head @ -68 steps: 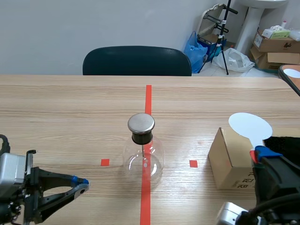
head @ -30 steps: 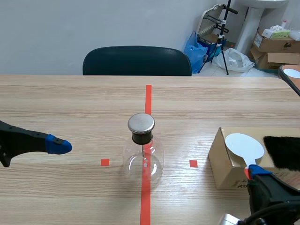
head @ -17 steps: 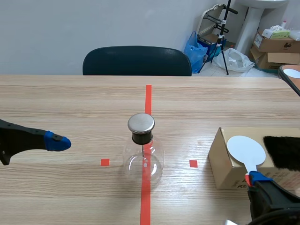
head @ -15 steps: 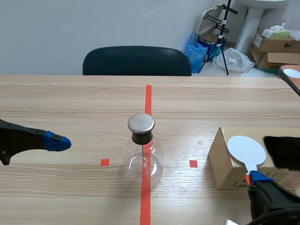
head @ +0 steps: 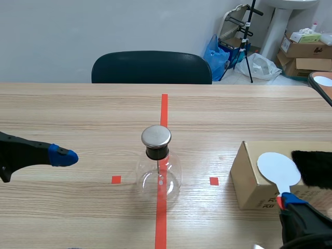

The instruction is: Do the electroscope experiment

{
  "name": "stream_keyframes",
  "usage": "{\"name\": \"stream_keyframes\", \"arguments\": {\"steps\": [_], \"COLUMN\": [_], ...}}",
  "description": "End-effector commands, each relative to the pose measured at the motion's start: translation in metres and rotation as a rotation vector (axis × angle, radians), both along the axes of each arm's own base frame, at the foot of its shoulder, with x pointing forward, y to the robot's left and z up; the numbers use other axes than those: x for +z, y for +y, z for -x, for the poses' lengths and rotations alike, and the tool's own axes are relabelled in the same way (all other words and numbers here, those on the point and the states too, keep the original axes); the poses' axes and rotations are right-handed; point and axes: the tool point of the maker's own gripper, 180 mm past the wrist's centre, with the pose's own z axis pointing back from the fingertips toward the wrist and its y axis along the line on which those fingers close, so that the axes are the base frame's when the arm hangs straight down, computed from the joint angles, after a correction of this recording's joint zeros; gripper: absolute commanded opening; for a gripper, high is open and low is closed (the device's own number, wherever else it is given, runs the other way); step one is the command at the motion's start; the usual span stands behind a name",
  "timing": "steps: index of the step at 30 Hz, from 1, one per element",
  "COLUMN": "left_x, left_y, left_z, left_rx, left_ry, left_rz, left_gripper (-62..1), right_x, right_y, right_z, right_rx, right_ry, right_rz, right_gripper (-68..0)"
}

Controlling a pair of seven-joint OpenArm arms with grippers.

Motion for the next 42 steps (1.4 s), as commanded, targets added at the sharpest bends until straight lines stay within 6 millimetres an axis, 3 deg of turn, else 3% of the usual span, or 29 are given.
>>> {"name": "stream_keyframes", "arguments": {"steps": [1,17,42], "left_x": [0.0076,0.0087,0.0087], "left_y": [-0.0034,-0.0033,-0.0033], "left_z": [0.0003,-0.0003,-0.0003], "left_rx": [-0.002,0.002,0.002], "left_ry": [-0.006,-0.004,-0.004], "left_rz": [0.035,0.042,0.042], "left_gripper": [1.4,1.4,1.4], "right_x": [0.0122,0.0123,0.0123], "right_y": [0.0005,0.0026,0.0037], "right_z": [-0.0018,-0.0016,-0.0014], "right_rx": [0.007,0.018,0.024], "right_ry": [-0.063,-0.064,-0.064], "right_rz": [0.010,0.008,0.007], "right_gripper": [-66.2,-1.0,0.4]}}
